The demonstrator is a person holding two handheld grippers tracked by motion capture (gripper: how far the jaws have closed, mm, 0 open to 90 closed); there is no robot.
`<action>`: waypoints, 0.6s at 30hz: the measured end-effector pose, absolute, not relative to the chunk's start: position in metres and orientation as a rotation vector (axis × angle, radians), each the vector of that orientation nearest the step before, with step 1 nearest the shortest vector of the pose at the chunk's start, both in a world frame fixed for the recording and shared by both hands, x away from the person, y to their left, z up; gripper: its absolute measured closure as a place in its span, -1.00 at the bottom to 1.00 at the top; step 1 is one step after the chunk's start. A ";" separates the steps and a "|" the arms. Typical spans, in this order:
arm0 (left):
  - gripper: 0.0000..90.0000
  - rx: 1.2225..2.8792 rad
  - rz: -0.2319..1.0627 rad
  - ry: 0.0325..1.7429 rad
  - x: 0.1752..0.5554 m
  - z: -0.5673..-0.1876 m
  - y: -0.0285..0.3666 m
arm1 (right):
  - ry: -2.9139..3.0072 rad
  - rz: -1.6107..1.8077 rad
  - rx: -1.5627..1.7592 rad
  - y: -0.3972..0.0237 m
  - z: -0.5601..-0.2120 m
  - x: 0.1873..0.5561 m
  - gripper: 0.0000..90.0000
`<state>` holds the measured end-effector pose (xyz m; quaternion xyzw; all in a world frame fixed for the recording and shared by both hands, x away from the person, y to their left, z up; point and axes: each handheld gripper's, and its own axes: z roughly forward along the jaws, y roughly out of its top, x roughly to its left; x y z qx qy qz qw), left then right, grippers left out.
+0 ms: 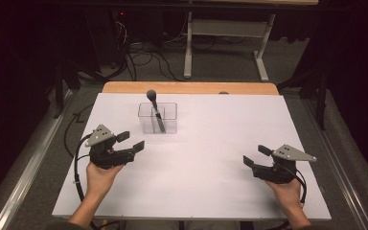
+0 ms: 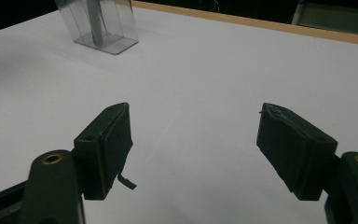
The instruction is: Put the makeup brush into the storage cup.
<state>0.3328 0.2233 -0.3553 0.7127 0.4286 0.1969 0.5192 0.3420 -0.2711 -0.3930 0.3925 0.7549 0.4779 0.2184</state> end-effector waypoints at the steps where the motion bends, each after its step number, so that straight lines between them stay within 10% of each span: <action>1: -0.33 1.710 0.471 1.030 0.333 -0.356 0.223 | 2.089 1.323 1.086 -0.271 -0.393 0.342 -0.38; 18: -0.34 1.714 0.484 1.043 0.334 -0.366 0.222 | 2.091 1.322 1.080 -0.271 -0.393 0.342 -0.38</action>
